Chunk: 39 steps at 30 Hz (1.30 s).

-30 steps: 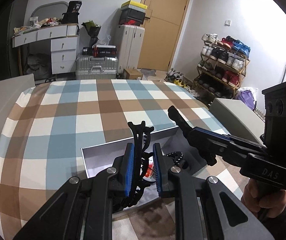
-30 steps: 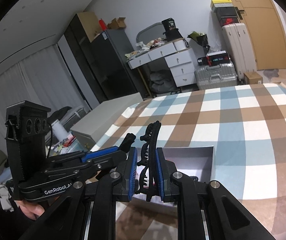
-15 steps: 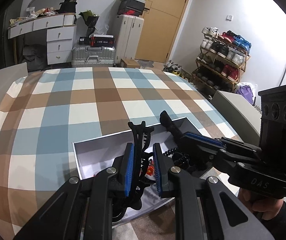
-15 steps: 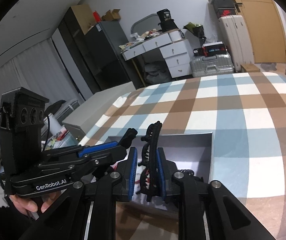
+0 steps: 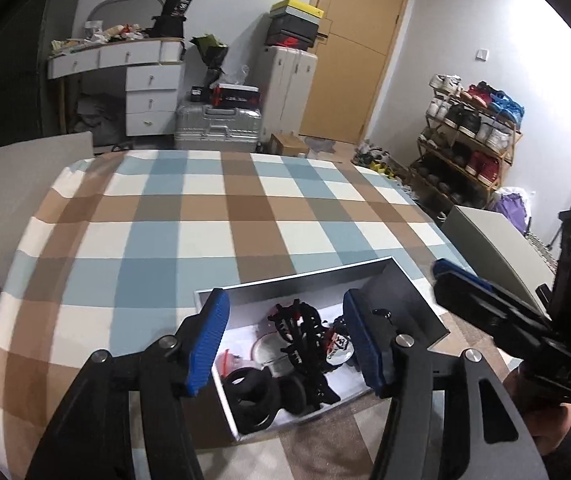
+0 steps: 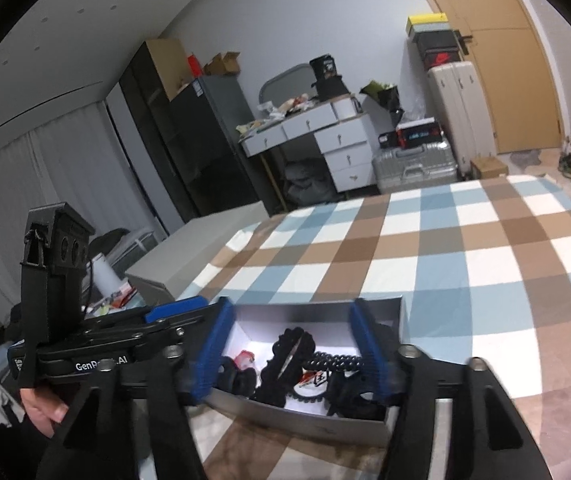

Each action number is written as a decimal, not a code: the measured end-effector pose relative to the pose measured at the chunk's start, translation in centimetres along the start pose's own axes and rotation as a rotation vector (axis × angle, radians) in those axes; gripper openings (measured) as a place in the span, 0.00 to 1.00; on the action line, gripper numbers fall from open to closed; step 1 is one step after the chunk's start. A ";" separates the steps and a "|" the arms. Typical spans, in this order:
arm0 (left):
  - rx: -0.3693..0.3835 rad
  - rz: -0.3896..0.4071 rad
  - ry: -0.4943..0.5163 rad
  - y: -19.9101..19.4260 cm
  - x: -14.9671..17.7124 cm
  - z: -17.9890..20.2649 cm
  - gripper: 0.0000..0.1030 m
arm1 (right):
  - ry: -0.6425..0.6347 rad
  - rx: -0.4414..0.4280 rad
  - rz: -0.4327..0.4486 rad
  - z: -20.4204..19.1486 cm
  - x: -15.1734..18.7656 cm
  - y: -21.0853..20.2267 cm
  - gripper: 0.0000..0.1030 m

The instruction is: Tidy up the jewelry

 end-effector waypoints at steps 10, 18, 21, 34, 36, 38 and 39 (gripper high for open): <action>-0.097 0.147 -0.012 -3.2 -1.1 -0.4 0.80 | -0.028 0.048 0.071 -1.3 -1.3 -2.8 0.91; -0.174 0.281 0.008 -6.1 -1.6 0.1 0.98 | -0.096 0.058 0.159 -4.0 -3.1 -6.1 1.00; -0.187 0.341 0.025 -7.5 -1.7 0.3 0.99 | -0.122 0.083 0.180 -4.9 -3.6 -7.1 1.00; -0.238 0.432 0.013 -9.3 -1.1 -1.0 0.99 | -0.248 0.189 0.274 -7.8 -3.8 -9.9 1.00; -0.249 0.446 0.007 -9.0 -0.8 -1.6 0.99 | -0.267 0.216 0.290 -7.8 -3.6 -10.0 1.00; -0.240 0.450 -0.023 -8.7 -0.6 -2.5 0.99 | -0.289 0.249 0.301 -7.7 -3.1 -9.8 1.00; -0.238 0.451 -0.034 -8.7 -0.5 -2.7 0.99 | -0.301 0.264 0.301 -7.5 -2.8 -9.6 1.00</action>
Point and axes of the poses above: each gripper's, at about its wrist camera, not at the fingertips, and y roughly the way its jaws point, z to its right, x to its underside, the point moved 6 cm from there along y, roughly the way its jaws point, and after that the axes turned 15 degrees about -y, right-handed, at the moved point
